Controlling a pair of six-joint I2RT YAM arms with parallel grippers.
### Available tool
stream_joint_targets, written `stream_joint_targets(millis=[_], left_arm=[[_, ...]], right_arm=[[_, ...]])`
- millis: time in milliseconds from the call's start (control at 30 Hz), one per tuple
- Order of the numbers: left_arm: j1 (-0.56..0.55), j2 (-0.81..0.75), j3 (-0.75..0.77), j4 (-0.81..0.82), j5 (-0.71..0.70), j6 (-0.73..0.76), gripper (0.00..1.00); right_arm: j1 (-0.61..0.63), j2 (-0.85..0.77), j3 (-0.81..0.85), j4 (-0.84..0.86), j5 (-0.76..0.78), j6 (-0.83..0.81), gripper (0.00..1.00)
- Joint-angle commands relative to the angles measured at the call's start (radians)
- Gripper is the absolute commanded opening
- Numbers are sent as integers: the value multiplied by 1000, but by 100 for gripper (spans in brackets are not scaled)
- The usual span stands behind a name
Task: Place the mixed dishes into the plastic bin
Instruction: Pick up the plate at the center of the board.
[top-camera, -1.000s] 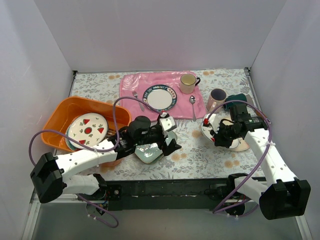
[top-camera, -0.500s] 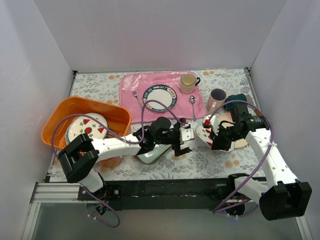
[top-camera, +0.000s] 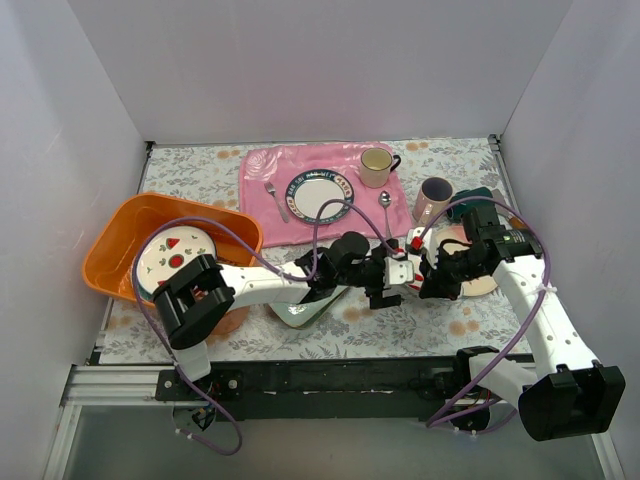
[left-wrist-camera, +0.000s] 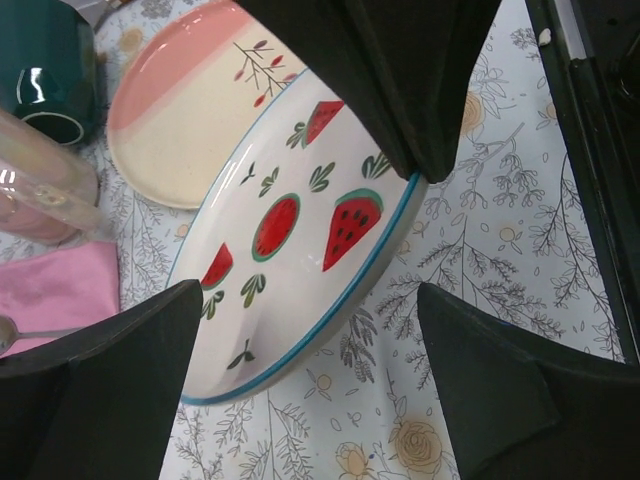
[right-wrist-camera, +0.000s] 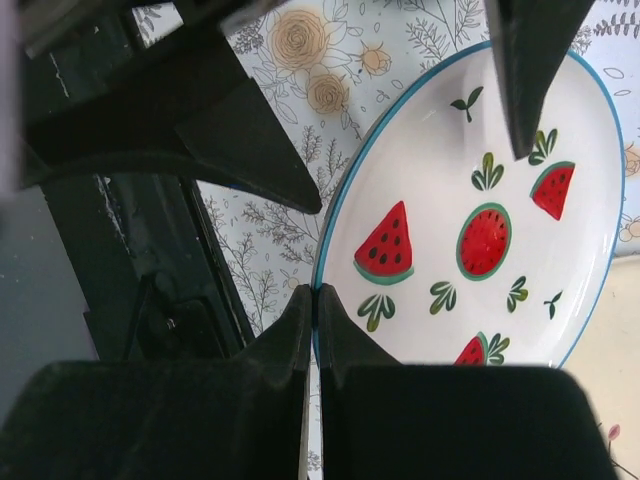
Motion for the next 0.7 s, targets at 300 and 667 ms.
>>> stream_joint_targets(millis=[300,667], left_arm=[[-53,31,56,11,-153,54,28],[-65,-70,34,14,-225,51,0]], right_arm=[[3,-13,67,-30,-118,-16,1],[-9,7,146,-41,-141,16,1]])
